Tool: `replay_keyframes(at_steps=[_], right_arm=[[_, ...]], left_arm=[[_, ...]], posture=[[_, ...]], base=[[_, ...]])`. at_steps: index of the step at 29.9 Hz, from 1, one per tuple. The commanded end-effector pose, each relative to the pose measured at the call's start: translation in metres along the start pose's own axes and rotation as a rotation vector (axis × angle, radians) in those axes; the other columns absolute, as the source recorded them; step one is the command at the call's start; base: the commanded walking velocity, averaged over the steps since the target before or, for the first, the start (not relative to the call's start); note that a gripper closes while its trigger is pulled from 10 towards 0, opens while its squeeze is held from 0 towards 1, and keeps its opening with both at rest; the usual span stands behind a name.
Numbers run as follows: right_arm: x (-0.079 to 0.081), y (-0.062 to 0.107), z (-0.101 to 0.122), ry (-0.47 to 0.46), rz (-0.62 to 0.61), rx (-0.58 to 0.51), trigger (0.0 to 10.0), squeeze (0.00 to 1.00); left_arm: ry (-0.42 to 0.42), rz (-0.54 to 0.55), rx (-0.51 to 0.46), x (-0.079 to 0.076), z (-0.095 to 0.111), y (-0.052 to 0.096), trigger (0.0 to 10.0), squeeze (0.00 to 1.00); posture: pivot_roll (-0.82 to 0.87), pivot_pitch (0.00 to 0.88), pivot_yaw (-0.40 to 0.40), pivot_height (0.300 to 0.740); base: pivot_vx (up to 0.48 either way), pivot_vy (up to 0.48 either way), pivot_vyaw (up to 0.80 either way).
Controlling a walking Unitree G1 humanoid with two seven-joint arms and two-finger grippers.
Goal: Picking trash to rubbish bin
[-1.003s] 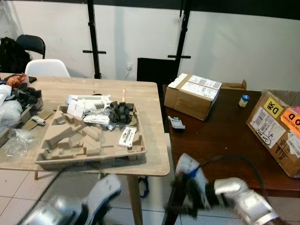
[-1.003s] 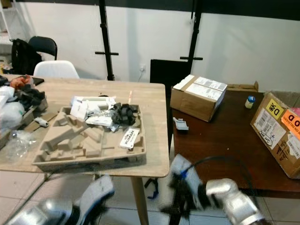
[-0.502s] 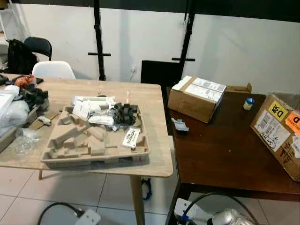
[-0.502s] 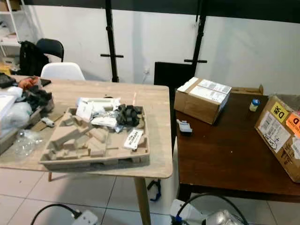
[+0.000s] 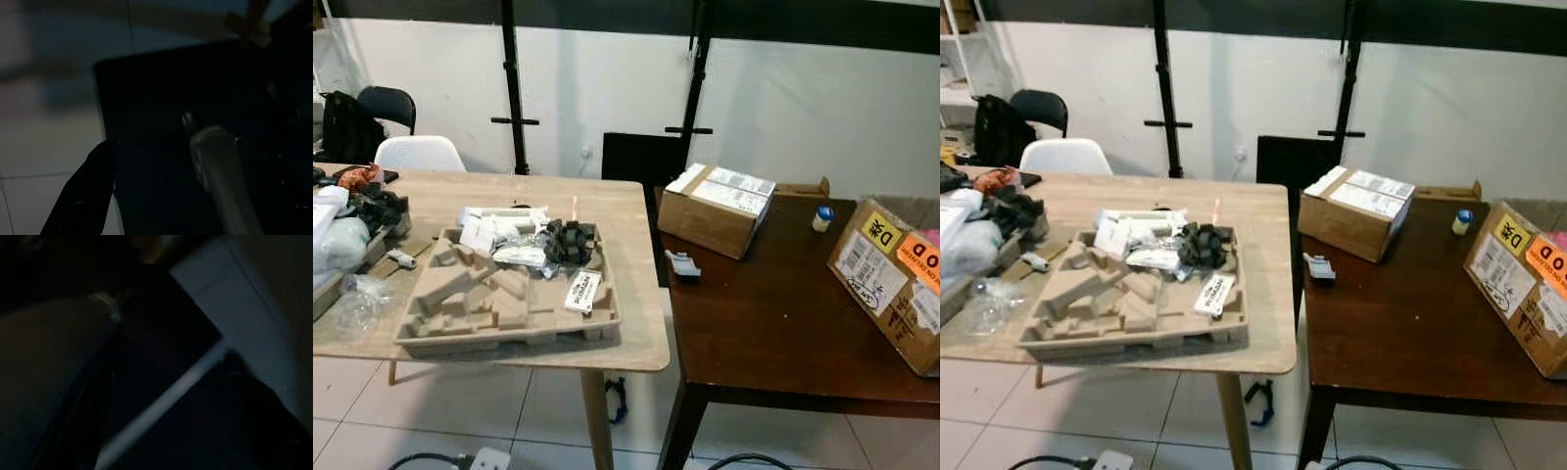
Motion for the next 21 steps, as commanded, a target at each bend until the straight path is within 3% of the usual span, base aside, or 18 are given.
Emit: replay_keyframes(at_steps=[1,2,4,5,12,21], right_arm=[[-0.004,-0.001,-0.019,-0.28,-0.11,0.001,10.0,0.0],[-0.004,-0.001,-0.019,-0.28,-0.11,0.001,10.0,0.0],[-0.001,-0.002,-0.029,-0.499,-0.168,-0.009,10.0,0.0],[0.002,-0.003,-0.03,-0.52,-0.174,-0.013,10.0,0.0],[0.015,-0.006,-0.025,-0.456,-0.13,-0.047,10.0,0.0],[0.015,-0.008,-0.022,-0.505,-0.186,-0.08,10.0,0.0]], left_arm=[[-0.002,0.019,-0.027,-0.004,0.002,-0.002,10.0,0.0],[-0.002,0.019,-0.027,-0.004,0.002,-0.002,10.0,0.0],[0.003,0.027,-0.047,-0.004,0.002,-0.002,10.0,0.0],[0.033,0.033,-0.045,-0.004,0.001,-0.002,10.0,0.0],[0.126,0.08,-0.048,-0.001,-0.002,-0.002,10.0,0.0],[0.249,0.131,-0.06,0.003,-0.01,-0.001,10.0,0.0]], posture=[[0.04,0.044,-0.029,0.74],[0.04,0.044,-0.029,0.74],[0.04,0.042,-0.031,0.74],[0.04,0.039,-0.03,0.74],[0.04,0.038,-0.029,0.74],[0.04,0.038,-0.035,0.74]], base=[[0.0,0.0,0.0],[0.0,0.0,0.0],[0.0,0.0,0.0],[0.0,0.0,0.0],[0.0,0.0,0.0],[0.0,0.0,0.0]])
Point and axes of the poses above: a point about 5 cm out from each wrist's last joint towards the gripper, its own y axis pointing back from the gripper into the wrist, its own z axis along the axis of the wrist's last joint, x = y × z, the point moved 1 cm from there along -y, pointing out of the wrist towards the gripper, and after that the axes turned 10 degrees about -y, right-handed, at the moved point
